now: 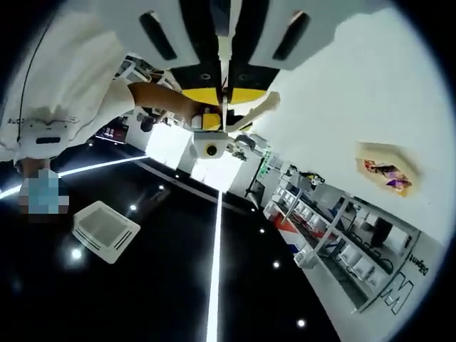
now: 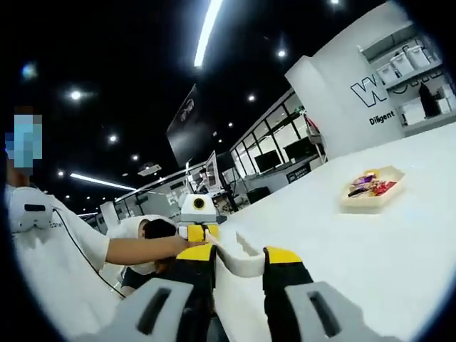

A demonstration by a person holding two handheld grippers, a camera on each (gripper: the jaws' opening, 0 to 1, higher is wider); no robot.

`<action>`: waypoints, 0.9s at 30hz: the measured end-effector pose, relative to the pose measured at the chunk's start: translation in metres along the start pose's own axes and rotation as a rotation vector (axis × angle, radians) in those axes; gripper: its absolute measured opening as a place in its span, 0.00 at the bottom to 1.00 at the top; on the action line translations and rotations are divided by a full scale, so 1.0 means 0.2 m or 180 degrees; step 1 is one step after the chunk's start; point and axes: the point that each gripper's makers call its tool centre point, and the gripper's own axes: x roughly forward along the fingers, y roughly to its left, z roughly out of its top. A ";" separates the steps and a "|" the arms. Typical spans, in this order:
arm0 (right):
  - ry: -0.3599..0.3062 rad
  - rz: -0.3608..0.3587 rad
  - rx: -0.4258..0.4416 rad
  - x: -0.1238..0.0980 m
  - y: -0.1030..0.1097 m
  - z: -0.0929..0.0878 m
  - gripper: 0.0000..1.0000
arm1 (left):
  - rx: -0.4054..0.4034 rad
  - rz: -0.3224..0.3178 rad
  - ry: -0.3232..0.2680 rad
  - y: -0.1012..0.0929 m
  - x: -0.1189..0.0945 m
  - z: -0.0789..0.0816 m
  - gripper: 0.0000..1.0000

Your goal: Place the target food into the container with the food tongs after gripping and lifting it, then release it inside without dropping or visibly crushing the food.

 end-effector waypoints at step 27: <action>0.0962 -0.0359 -0.0869 0.10 -0.38 -0.25 0.19 | 0.0615 0.0606 0.0527 0.28 -0.06 -0.17 0.03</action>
